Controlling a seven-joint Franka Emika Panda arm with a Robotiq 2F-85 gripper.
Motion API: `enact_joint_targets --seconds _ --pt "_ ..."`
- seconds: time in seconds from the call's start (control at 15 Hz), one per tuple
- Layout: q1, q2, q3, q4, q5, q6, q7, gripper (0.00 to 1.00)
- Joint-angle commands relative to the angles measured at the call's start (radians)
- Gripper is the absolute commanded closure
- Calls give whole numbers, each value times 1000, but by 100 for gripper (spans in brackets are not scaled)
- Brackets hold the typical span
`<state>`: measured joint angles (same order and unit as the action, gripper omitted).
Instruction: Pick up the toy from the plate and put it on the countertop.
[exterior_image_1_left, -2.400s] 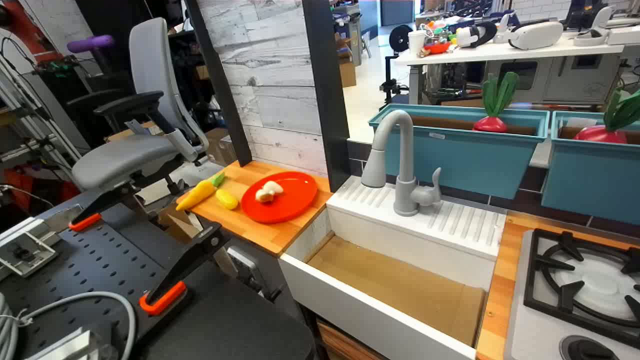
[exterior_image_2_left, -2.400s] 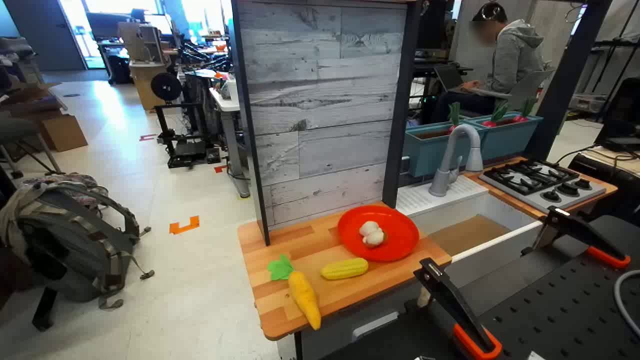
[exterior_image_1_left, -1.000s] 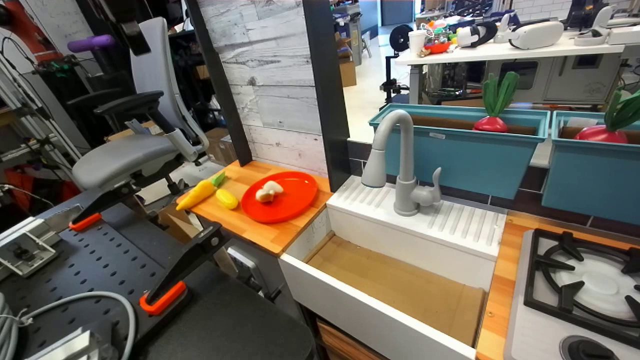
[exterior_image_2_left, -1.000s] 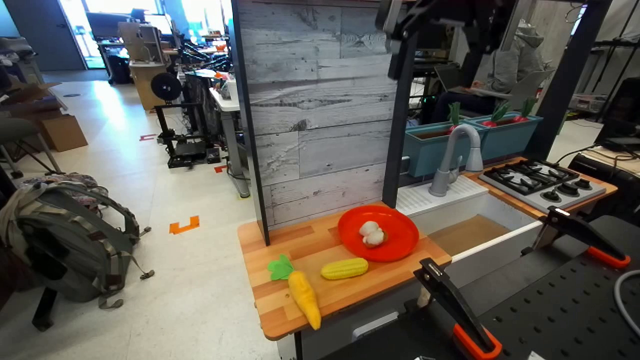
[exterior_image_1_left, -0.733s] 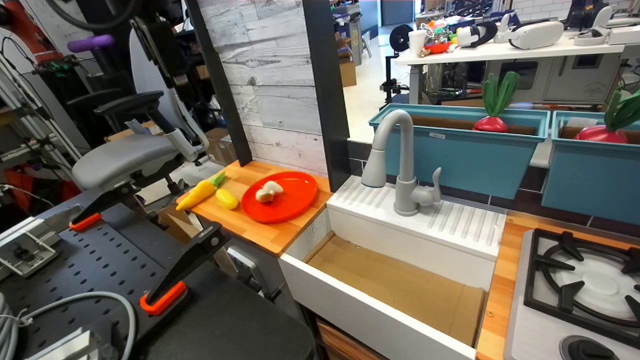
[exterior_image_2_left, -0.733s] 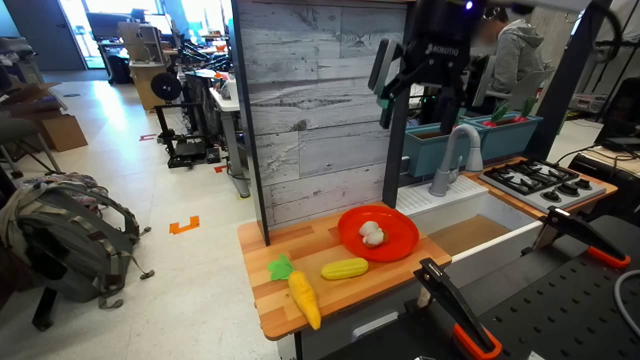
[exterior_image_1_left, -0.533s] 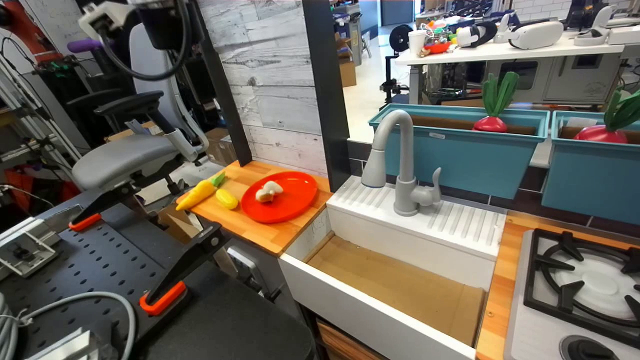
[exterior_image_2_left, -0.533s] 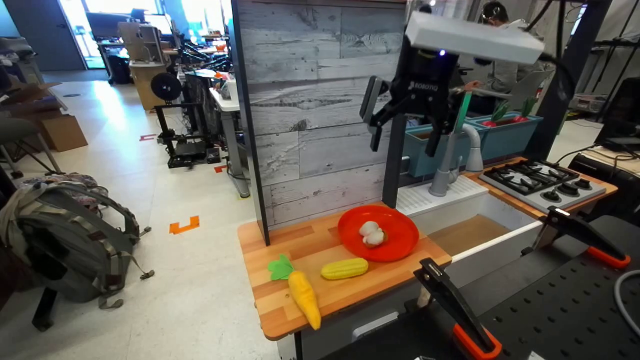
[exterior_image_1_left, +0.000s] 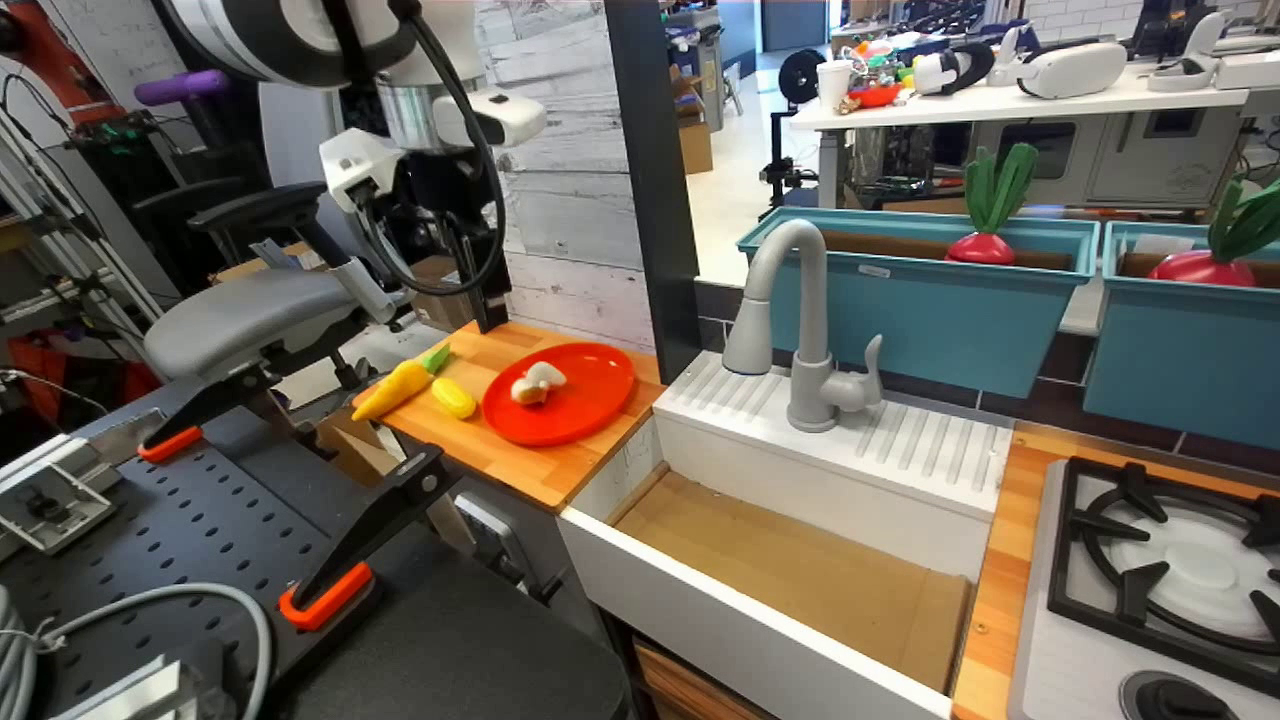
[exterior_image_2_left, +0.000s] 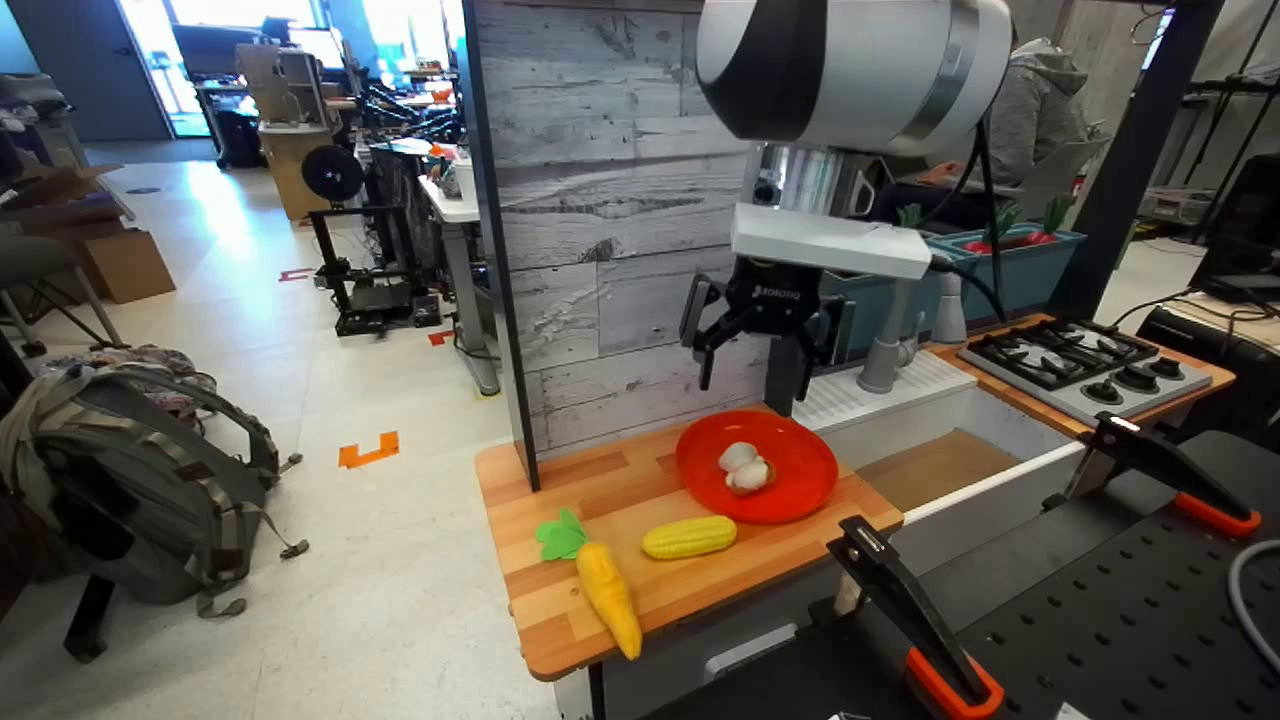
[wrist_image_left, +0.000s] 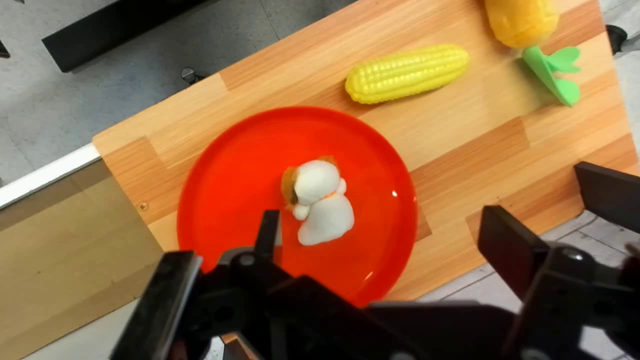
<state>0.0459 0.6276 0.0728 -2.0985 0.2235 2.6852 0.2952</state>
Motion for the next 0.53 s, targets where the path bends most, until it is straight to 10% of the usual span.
enact_joint_targets --seconds 0.0,0.47 --pt "21 148 -28 141 7 -21 23 0" --pt "46 308 -72 283 0 -44 78 0"
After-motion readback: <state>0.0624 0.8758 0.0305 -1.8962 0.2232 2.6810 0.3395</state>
